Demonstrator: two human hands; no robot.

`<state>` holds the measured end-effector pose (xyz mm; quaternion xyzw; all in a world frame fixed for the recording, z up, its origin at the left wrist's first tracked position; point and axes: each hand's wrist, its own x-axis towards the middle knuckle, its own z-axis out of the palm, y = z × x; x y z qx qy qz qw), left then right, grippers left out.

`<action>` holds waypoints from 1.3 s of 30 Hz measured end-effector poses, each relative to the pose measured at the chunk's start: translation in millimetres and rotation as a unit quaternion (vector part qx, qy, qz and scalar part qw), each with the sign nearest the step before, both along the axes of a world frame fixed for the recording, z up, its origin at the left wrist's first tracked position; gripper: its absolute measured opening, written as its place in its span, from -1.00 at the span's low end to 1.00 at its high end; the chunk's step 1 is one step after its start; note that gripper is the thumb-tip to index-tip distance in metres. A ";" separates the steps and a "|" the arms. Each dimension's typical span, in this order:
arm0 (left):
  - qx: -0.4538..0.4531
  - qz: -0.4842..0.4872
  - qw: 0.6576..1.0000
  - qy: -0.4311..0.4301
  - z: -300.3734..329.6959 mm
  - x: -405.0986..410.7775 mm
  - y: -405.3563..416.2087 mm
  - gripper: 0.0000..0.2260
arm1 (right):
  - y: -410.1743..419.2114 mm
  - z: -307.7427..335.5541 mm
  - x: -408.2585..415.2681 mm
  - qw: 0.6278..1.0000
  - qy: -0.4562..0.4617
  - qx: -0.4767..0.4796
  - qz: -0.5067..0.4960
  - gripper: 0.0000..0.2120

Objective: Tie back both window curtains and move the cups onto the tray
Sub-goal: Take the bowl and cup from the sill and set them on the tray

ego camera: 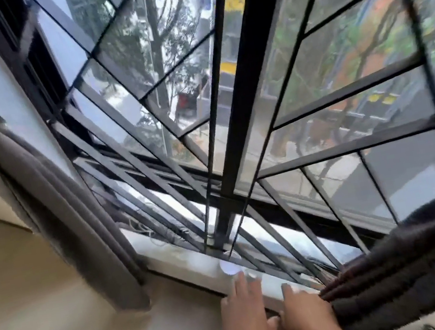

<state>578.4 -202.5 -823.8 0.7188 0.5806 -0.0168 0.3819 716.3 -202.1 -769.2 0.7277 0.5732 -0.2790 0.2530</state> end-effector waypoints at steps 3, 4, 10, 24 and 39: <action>0.002 0.003 0.998 0.055 -49.1 4.3 46.5 -0.11 | 37.2 -74.3 5.5 0.999 0.034 -0.002 -0.040 -0.22; 0.000 0.004 0.998 0.065 -71.1 5.9 58.8 -0.10 | 48.4 -92.4 6.6 0.998 0.045 0.000 -0.048 -0.20; -0.067 -0.045 0.985 0.152 -200.8 -0.5 100.9 -0.11 | 92.5 -216.8 21.5 0.995 0.069 -0.043 -0.057 -0.30; 0.014 -0.034 0.970 0.239 -381.4 22.0 150.7 -0.42 | 99.3 -411.8 42.8 0.997 0.030 0.005 0.064 -0.39; 0.017 0.079 0.997 0.020 -444.4 3.1 146.9 -0.69 | 90.6 -470.9 49.2 0.981 0.045 0.125 0.142 -0.63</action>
